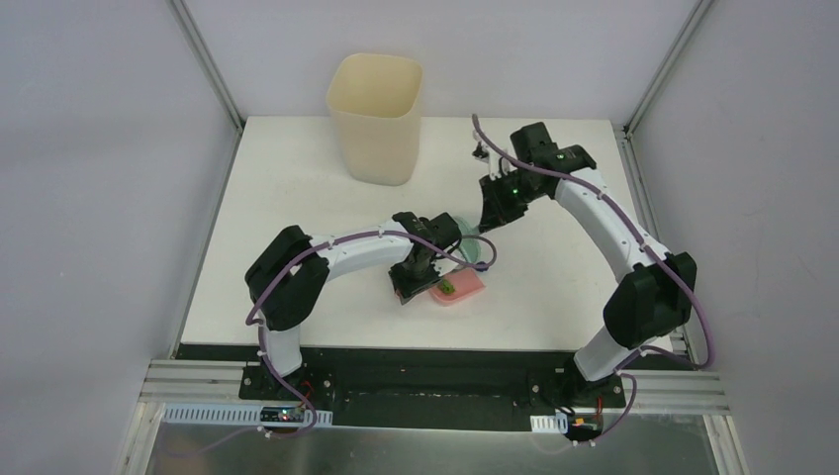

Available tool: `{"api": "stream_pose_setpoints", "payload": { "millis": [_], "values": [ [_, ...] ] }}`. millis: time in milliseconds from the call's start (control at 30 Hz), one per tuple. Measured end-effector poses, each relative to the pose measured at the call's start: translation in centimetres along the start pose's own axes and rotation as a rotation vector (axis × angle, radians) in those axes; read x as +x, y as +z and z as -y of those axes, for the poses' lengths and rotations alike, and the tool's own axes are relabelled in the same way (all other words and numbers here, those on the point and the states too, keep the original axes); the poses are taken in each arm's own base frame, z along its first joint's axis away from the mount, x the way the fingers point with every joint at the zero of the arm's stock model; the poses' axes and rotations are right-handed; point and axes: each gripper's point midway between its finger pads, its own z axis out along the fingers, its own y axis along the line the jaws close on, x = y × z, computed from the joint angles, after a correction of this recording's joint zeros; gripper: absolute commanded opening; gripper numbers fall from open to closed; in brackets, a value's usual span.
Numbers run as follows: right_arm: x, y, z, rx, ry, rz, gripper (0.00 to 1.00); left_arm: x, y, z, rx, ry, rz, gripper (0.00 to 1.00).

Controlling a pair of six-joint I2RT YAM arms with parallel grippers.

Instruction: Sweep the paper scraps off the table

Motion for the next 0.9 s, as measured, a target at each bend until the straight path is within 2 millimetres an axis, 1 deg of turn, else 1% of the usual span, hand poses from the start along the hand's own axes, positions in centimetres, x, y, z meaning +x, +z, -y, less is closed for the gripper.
{"api": "stream_pose_setpoints", "payload": {
  "millis": [67,133,233,300,367,533,633,733,800,900],
  "values": [
    [-0.4,-1.2,0.6,0.007,0.042,0.033,0.00,-0.2,0.0,0.0,-0.001,0.001,0.007,0.00],
    [-1.2,-2.7,1.5,0.042,0.061,0.064,0.00,-0.1,0.0,0.0,-0.002,0.002,0.011,0.00],
    [-2.8,-4.6,3.1,0.140,0.053,0.116,0.00,0.2,-0.4,0.0,-0.002,0.002,0.018,0.00],
    [-3.4,-5.5,4.0,0.209,0.041,0.138,0.00,0.4,-1.0,0.1,-0.001,0.001,0.026,0.00],
    [-3.3,-6.2,5.0,0.277,0.034,0.139,0.00,0.5,-1.7,0.2,-0.002,0.001,0.036,0.00],
    [-2.8,-8.4,8.3,0.526,-0.020,0.116,0.00,1.6,-3.0,0.9,0.000,0.016,0.019,0.00],
    [-2.1,-9.5,9.8,0.671,-0.068,0.087,0.00,2.4,-3.4,1.1,0.002,0.022,-0.005,0.00],
    [-1.1,-9.6,10.6,0.757,-0.115,0.039,0.00,2.9,-3.5,1.3,0.004,0.025,-0.025,0.00],
    [-0.3,-9.0,10.9,0.784,-0.136,-0.001,0.00,3.0,-3.6,1.3,0.004,0.024,-0.030,0.00],
    [1.5,-7.5,11.2,0.783,-0.154,-0.068,0.00,3.0,-3.5,1.4,0.004,0.023,-0.030,0.00]
  ]
}}
